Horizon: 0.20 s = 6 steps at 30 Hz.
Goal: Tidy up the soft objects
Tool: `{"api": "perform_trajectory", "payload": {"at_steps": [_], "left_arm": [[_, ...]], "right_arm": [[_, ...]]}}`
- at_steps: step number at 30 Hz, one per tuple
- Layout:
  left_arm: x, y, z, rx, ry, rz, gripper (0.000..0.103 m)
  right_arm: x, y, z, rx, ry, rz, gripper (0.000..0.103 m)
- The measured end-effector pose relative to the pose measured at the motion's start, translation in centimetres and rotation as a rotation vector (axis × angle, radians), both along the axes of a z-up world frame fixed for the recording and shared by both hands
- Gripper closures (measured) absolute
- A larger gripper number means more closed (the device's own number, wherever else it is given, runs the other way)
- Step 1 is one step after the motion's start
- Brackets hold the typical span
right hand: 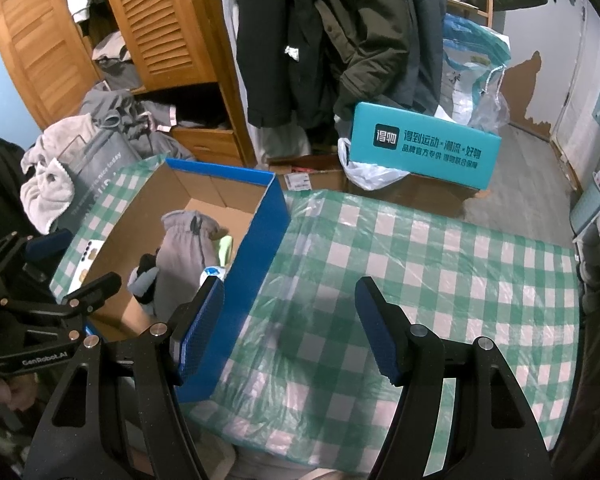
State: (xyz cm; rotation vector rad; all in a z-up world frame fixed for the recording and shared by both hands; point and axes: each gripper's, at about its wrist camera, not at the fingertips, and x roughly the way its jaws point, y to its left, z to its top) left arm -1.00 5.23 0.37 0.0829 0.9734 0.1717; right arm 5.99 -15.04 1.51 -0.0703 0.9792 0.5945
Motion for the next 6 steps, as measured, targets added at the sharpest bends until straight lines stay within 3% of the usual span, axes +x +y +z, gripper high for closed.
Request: {"api": "perform_trajectory", "payload": {"at_steps": [6], "left_arm": [[-0.22,-0.13,0.13,0.004,-0.018,-0.013,0.014]], "right_arm": [[-0.01,0.09,0.03,0.0,0.001,-0.001,0.035]]}}
